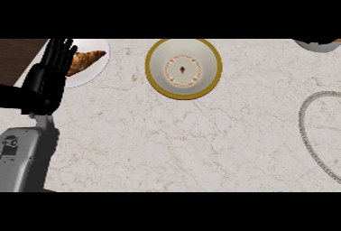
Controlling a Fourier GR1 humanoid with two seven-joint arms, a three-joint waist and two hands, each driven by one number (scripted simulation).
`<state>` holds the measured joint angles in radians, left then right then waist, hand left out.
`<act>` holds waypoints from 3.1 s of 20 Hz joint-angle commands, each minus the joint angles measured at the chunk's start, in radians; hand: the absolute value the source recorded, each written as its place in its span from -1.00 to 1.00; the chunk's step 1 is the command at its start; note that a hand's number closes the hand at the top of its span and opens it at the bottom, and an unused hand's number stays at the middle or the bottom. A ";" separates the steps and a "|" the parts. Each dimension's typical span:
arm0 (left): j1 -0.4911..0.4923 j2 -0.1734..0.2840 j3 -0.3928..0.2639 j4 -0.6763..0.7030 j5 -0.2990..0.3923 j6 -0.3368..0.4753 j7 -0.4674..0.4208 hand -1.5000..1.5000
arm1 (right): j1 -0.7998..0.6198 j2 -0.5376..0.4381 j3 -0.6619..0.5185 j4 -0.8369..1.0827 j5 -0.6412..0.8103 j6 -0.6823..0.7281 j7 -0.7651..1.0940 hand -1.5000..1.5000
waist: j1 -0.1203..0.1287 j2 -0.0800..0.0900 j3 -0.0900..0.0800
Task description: Pick the squash from the placemat and place it in the bowl
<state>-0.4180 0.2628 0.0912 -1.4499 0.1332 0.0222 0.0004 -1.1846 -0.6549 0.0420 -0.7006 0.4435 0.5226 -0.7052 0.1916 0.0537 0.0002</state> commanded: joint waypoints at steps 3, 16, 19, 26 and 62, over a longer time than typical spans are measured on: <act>0.005 -0.008 0.000 0.014 -0.008 0.011 -0.001 0.00 | -0.125 0.085 0.084 0.101 -0.005 0.165 -0.099 1.00 | -0.036 -0.007 -0.001; 0.068 0.033 0.055 0.007 0.003 0.005 -0.018 0.00 | -0.222 0.358 0.262 0.266 0.058 0.056 -0.068 1.00 | -0.093 -0.023 -0.001; 0.087 0.010 0.032 -0.022 -0.006 0.017 0.002 0.00 | -0.224 0.416 0.287 0.317 0.084 -0.007 -0.073 1.00 | -0.100 -0.028 -0.001; 0.073 0.036 0.070 -0.012 0.011 0.007 -0.010 0.00 | -0.211 0.543 0.309 0.480 0.156 -0.231 0.019 1.00 | -0.100 -0.021 -0.001; 0.046 0.007 0.035 -0.045 0.013 -0.013 -0.014 0.00 | -0.189 0.207 -0.165 0.666 -0.281 0.025 0.062 -1.00 | -0.019 0.039 0.005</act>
<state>-0.3793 0.2842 0.1346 -1.4901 0.1441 0.0087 -0.0130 -1.3863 -0.3945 -0.1098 -0.0360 0.1750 0.4788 -0.6217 0.1605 0.0871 0.0047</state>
